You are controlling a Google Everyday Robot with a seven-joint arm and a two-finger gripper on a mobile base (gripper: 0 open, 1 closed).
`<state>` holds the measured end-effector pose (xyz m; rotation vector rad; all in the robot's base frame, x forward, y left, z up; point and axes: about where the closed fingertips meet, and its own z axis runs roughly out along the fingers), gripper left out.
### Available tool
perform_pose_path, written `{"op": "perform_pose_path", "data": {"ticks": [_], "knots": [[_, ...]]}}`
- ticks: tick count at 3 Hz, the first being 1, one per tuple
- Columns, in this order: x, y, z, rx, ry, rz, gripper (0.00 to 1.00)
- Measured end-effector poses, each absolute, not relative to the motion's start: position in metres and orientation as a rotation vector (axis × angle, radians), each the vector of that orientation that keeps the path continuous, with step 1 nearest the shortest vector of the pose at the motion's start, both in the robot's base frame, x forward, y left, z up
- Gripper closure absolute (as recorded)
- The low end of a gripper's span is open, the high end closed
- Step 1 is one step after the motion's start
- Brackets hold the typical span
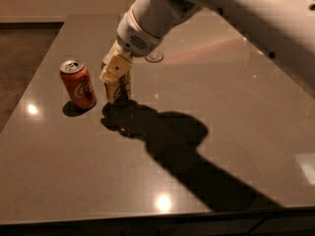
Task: Move orange can near coke can
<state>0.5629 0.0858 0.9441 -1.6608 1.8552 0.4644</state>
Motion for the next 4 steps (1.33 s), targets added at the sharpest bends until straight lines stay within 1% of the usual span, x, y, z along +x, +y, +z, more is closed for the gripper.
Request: {"op": "perform_pose_path", "data": {"ticks": [1, 2, 3, 4], "knots": [[0.5710, 0.0956, 0.9302, -1.698, 1.859, 0.450, 0.75], [0.5744, 0.0961, 0.9205, -1.707, 1.872, 0.454, 0.52], [0.5730, 0.0980, 0.9208, -1.712, 1.869, 0.454, 0.20], [0.5722, 0.0991, 0.9208, -1.715, 1.867, 0.455, 0.00]]}}
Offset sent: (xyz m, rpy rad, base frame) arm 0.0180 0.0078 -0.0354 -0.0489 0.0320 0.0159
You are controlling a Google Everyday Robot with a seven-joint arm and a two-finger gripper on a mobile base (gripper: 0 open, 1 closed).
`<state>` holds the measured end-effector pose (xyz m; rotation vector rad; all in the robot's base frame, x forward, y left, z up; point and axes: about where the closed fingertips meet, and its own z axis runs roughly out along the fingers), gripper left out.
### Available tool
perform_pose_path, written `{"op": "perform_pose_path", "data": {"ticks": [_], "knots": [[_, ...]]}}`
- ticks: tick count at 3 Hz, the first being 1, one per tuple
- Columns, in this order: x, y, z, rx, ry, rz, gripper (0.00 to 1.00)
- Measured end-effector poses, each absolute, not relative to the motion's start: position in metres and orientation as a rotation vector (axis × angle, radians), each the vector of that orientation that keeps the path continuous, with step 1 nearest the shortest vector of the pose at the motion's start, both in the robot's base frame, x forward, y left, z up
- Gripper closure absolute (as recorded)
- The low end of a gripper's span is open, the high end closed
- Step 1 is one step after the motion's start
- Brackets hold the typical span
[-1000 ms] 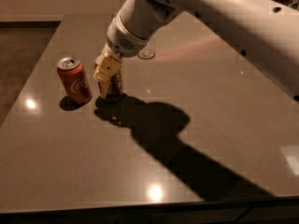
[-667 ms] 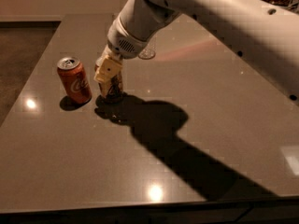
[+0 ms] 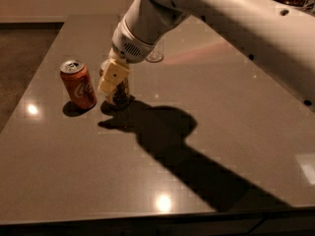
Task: Move orange can near coke can
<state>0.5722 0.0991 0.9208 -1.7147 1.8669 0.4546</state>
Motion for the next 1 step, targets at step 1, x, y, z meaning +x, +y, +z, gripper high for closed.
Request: {"op": "perform_pose_path", "data": {"ticks": [1], "knots": [[0.5719, 0.0995, 0.9208, -1.716, 1.866, 0.455, 0.00]]}}
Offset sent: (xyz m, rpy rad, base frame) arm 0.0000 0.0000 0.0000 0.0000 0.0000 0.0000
